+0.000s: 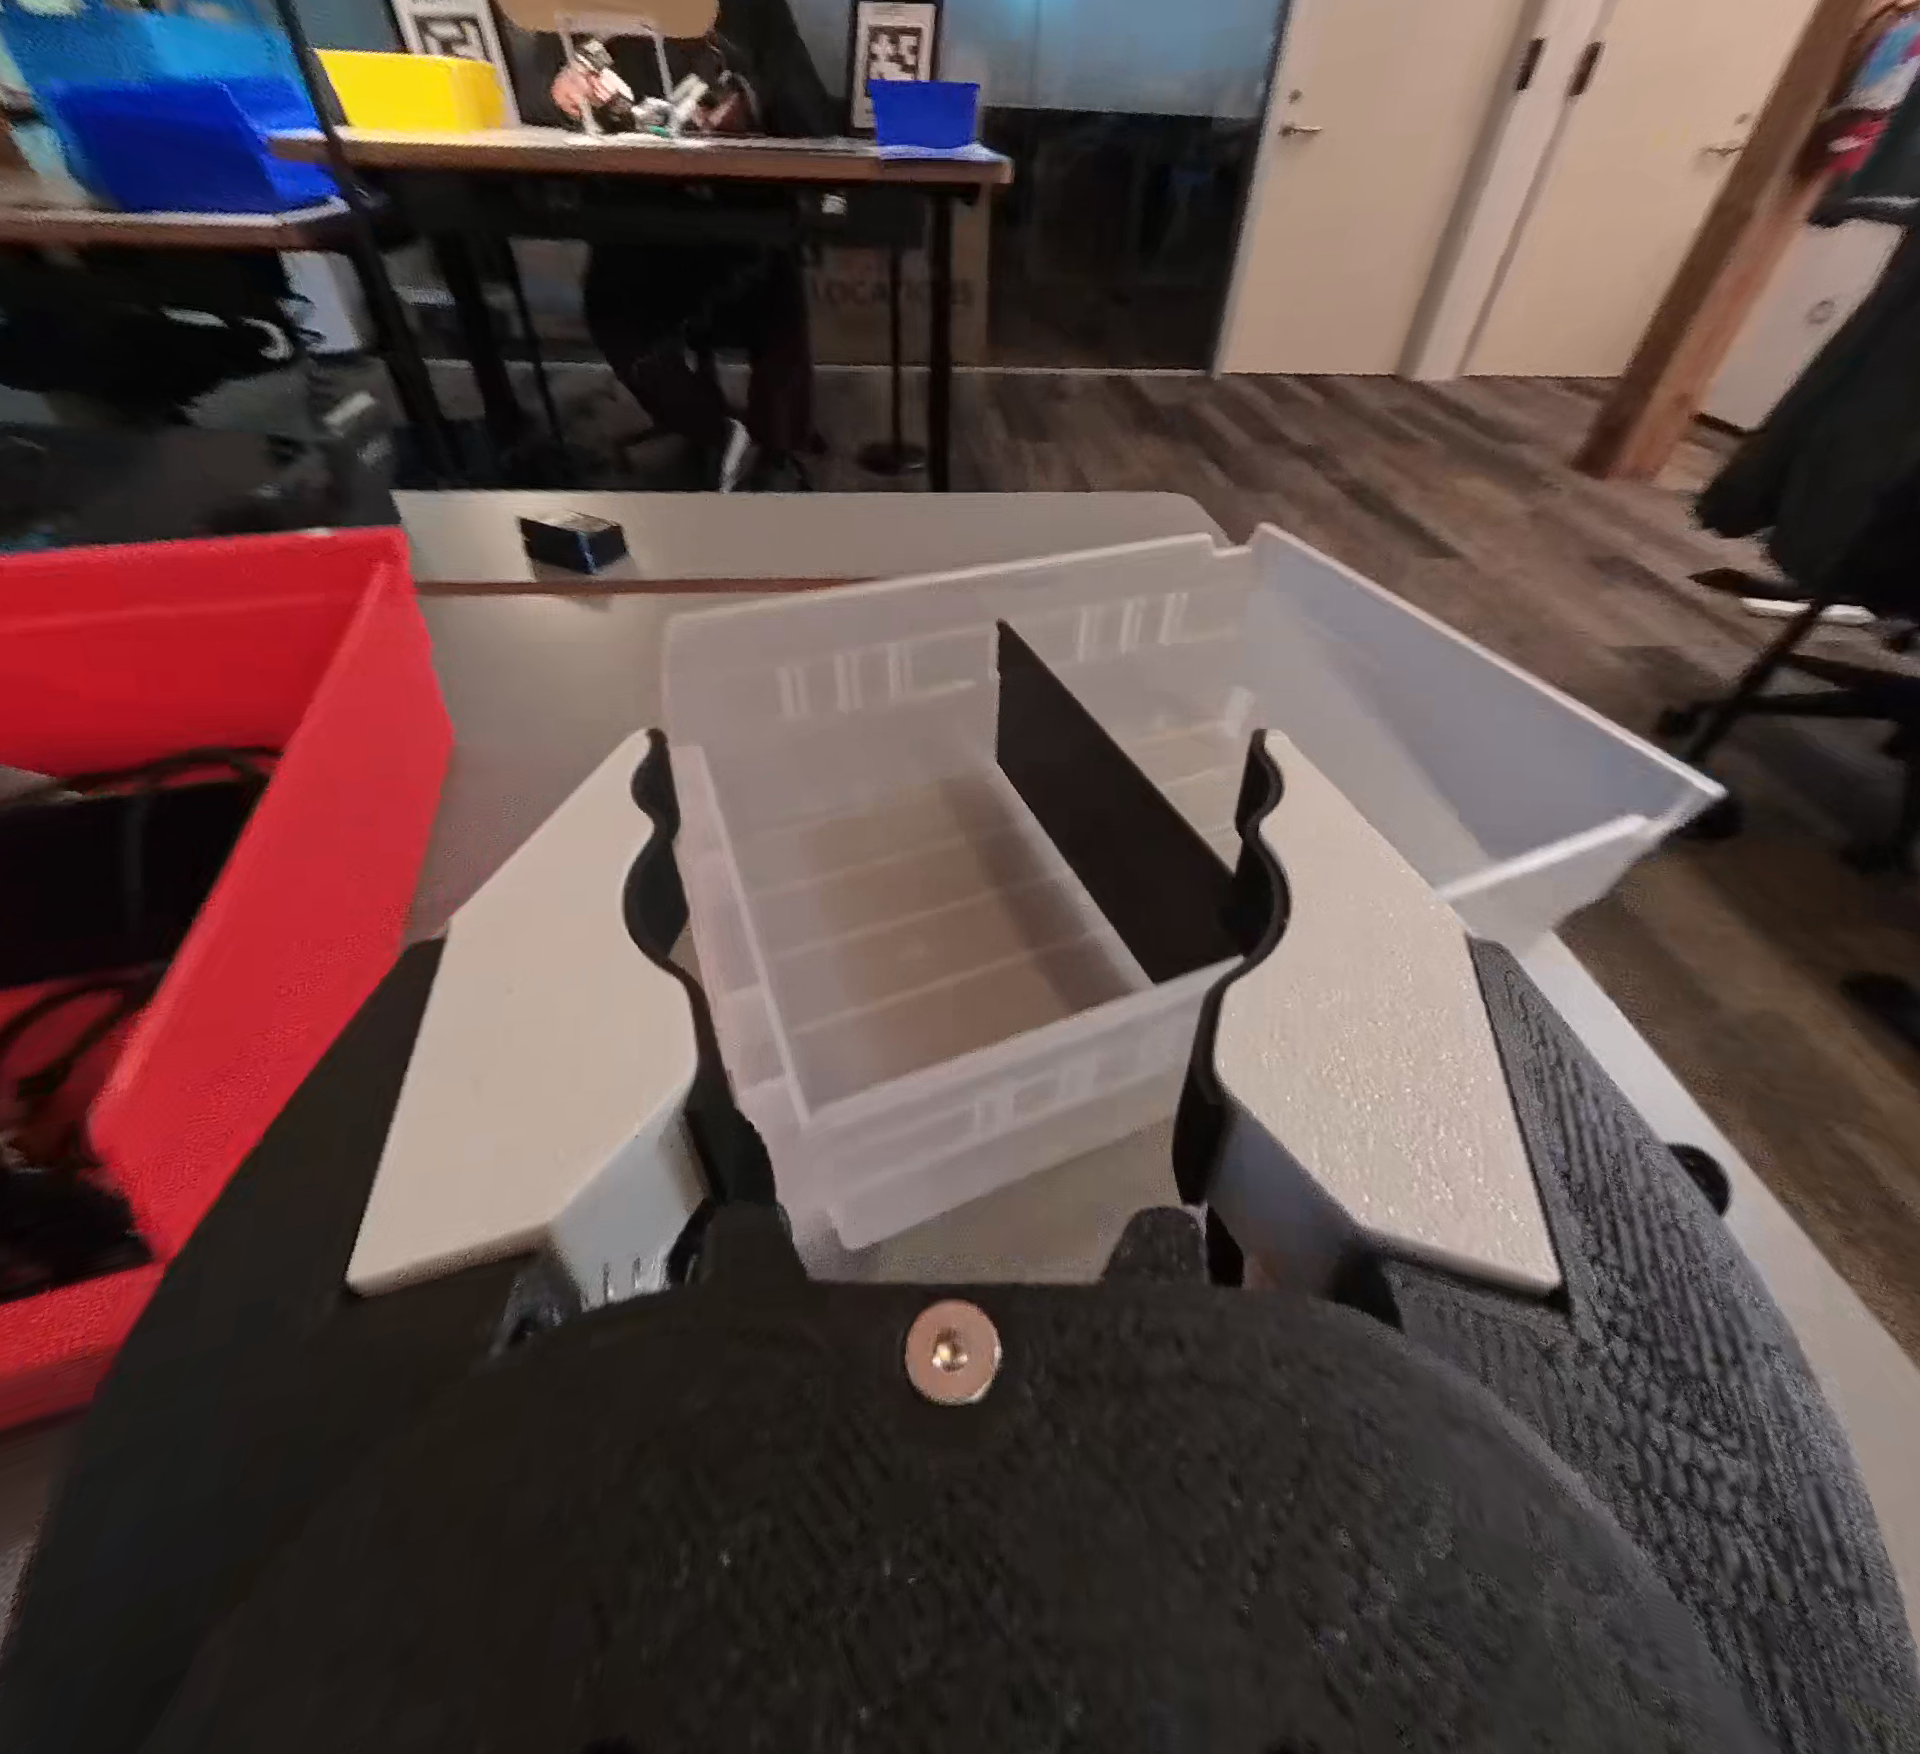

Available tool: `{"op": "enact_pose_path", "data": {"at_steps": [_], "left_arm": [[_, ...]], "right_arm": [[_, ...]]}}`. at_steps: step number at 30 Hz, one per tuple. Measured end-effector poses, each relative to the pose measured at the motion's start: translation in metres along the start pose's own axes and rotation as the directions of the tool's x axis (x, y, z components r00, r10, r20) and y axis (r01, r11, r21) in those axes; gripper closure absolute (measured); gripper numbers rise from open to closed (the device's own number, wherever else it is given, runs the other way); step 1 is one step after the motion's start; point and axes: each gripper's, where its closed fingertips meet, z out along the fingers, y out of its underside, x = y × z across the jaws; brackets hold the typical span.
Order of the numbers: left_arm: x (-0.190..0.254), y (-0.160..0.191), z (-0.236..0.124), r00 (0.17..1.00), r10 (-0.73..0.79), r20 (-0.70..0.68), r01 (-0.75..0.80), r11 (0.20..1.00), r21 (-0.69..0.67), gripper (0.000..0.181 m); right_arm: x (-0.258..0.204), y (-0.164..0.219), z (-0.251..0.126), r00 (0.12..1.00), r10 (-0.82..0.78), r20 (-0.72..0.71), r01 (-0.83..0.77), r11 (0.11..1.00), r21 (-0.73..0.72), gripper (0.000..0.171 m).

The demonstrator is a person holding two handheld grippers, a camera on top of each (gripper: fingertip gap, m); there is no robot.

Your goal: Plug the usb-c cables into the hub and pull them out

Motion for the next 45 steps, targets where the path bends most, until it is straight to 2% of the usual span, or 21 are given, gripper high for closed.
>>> {"op": "enact_pose_path", "data": {"at_steps": [1, 5, 9, 13, 18, 20, 25, 26, 29, 36, 42, 45], "left_arm": [[0.002, 0.004, 0.005, 1.0, 0.006, -0.015, -0.006, 1.0, -0.023, 0.087], [0.0, 0.017, 0.018, 1.0, 0.023, -0.005, -0.023, 0.995, -0.096, 0.09], [-0.006, 0.024, 0.025, 1.0, 0.026, 0.016, -0.024, 0.99, -0.14, 0.099], [-0.026, 0.028, 0.018, 0.995, 0.058, 0.079, -0.046, 0.987, -0.153, 0.114], [-0.071, 0.035, 0.008, 0.972, 0.083, 0.219, -0.046, 0.984, -0.169, 0.137], [-0.084, 0.039, 0.007, 0.97, 0.063, 0.234, -0.022, 0.985, -0.173, 0.141], [-0.093, 0.046, 0.013, 0.986, 0.017, 0.166, 0.015, 0.981, -0.191, 0.163], [-0.095, 0.046, 0.014, 0.987, 0.019, 0.157, 0.012, 0.982, -0.19, 0.163], [-0.103, 0.044, 0.013, 0.983, 0.041, 0.179, -0.012, 0.987, -0.16, 0.165], [-0.125, 0.055, -0.021, 0.966, -0.056, 0.253, 0.088, 0.99, -0.114, 0.17], [-0.151, 0.077, -0.078, 0.915, -0.13, 0.382, 0.177, 0.98, -0.091, 0.171], [-0.164, 0.09, -0.113, 0.877, -0.148, 0.456, 0.212, 0.973, -0.092, 0.171]], "right_arm": [[0.001, 0.006, -0.001, 0.999, -0.026, -0.032, 0.026, 1.0, -0.002, 0.064], [0.006, 0.032, -0.004, 0.981, -0.111, -0.157, 0.105, 0.993, -0.047, 0.064], [0.0, 0.056, 0.005, 0.982, -0.067, -0.179, 0.047, 0.992, -0.115, 0.064], [0.012, 0.074, 0.007, 0.971, -0.109, -0.215, 0.069, 0.98, -0.185, 0.067], [0.032, 0.083, -0.007, 0.975, -0.068, -0.214, 0.02, 0.976, -0.216, 0.07], [0.044, 0.086, -0.016, 0.971, -0.087, -0.224, 0.029, 0.968, -0.25, 0.081], [0.072, 0.094, -0.034, 0.975, -0.049, -0.215, -0.014, 0.959, -0.285, 0.135], [0.077, 0.095, -0.036, 0.977, -0.025, -0.21, -0.037, 0.958, -0.284, 0.142], [0.09, 0.096, -0.04, 0.981, -0.016, -0.196, -0.042, 0.957, -0.287, 0.146], [0.096, 0.098, -0.041, 0.993, -0.11, -0.044, 0.091, 0.946, -0.311, 0.147], [0.086, 0.099, -0.046, 0.969, -0.181, 0.169, 0.225, 0.926, -0.302, 0.149], [0.087, 0.1, -0.051, 0.94, -0.227, 0.257, 0.298, 0.909, -0.29, 0.156]]}}
